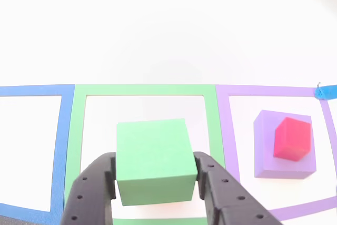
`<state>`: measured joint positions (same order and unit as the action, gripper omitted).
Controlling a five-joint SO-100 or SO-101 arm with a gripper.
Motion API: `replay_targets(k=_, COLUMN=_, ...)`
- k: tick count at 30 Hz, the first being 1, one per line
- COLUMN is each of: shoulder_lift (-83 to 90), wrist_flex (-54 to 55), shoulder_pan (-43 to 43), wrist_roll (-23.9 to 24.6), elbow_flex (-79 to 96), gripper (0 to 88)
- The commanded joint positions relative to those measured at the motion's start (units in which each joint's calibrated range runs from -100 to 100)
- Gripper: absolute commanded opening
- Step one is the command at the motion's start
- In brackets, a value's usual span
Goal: Tower of hanoi
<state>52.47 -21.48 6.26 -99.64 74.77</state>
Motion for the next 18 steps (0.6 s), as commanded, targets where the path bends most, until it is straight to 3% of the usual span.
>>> replay_targets(k=1, shoulder_lift=-6.81, wrist_flex=12.82, shoulder_pan=-0.99, wrist_roll=-0.36, elbow_flex=1.14, gripper=8.8)
replay_targets(k=18, shoulder_lift=-22.07, wrist_flex=40.59, shoulder_pan=0.64, wrist_roll=-0.36, elbow_flex=9.96, gripper=8.6)
